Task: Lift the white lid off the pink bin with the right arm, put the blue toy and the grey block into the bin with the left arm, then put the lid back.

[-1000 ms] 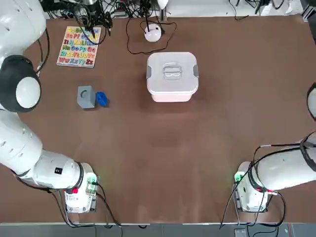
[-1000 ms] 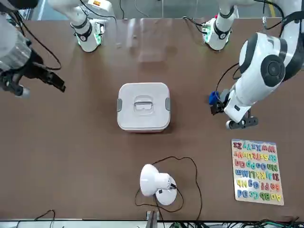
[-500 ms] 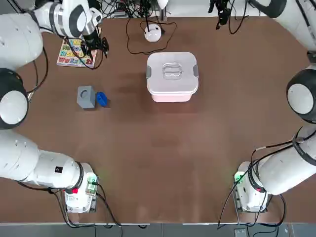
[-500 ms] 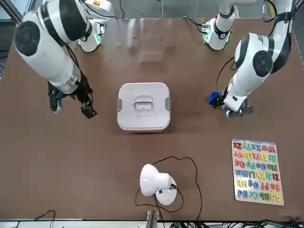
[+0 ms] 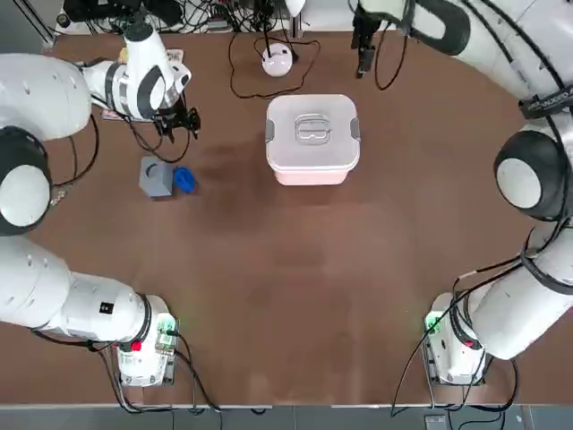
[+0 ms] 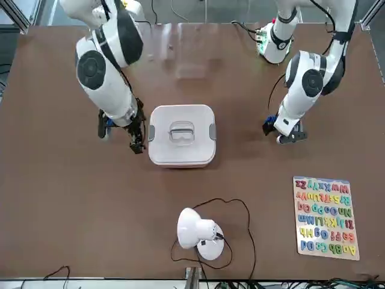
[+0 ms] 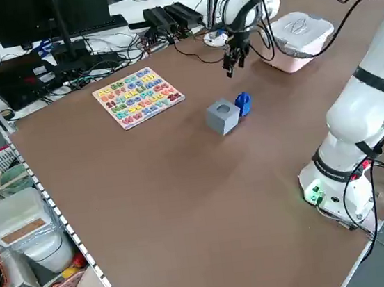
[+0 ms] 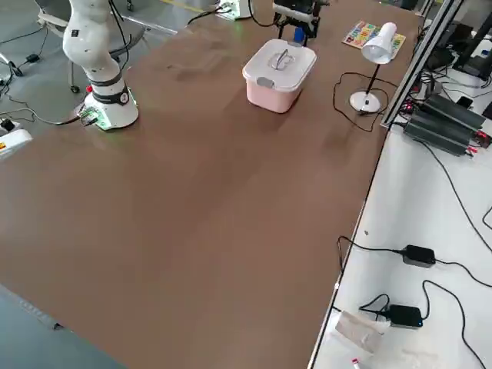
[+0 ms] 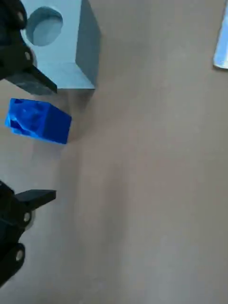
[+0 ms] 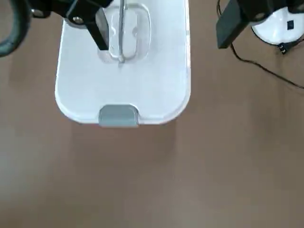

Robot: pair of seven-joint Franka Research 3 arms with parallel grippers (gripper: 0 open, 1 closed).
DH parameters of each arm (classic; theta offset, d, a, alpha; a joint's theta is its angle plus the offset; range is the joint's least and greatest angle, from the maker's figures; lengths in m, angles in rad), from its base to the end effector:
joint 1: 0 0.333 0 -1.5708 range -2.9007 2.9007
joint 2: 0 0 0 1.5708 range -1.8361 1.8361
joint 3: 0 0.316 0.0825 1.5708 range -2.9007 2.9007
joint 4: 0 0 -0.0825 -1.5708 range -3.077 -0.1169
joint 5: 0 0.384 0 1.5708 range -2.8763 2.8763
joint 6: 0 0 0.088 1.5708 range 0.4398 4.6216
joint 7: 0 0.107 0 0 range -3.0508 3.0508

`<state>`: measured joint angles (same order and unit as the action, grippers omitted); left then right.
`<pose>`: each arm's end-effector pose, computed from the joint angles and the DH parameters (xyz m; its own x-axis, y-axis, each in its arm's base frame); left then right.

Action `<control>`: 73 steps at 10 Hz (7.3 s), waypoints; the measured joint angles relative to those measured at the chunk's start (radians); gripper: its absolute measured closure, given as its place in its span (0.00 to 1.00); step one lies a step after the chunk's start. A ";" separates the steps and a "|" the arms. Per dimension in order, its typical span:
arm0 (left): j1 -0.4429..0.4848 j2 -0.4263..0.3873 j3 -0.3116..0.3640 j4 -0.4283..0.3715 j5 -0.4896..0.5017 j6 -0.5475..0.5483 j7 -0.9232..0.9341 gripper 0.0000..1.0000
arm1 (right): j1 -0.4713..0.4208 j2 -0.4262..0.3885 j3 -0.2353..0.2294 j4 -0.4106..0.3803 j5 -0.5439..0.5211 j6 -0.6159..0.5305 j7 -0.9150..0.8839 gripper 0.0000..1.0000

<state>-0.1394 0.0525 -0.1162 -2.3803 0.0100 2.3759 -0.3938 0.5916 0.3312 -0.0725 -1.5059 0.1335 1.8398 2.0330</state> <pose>0.4773 -0.1248 0.2948 0.9900 0.1308 -0.0520 0.1298 -0.9913 -0.0221 0.5659 0.3425 0.4777 0.0233 -0.9952 -0.0950 -0.9986 -0.0277 0.0450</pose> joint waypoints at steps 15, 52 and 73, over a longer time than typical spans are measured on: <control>0.008 0.130 0.001 -0.070 0.066 0.027 0.001 0.49 | 0.190 0.125 -0.002 -0.117 0.000 0.201 0.157 0.22; -0.495 0.587 -0.040 1.054 -0.040 -0.305 -0.997 0.12 | -0.245 -0.081 -0.029 -0.073 0.002 -0.136 -0.196 0.93; 0.253 0.000 -0.042 -0.152 0.201 0.105 0.005 0.27 | -0.246 -0.081 -0.022 -0.072 0.002 -0.132 -0.204 0.93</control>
<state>0.1131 0.0530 -0.1580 -2.5320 0.2109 2.4810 -0.3892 0.3453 0.2502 -0.0948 -1.5777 0.1353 1.7079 1.8292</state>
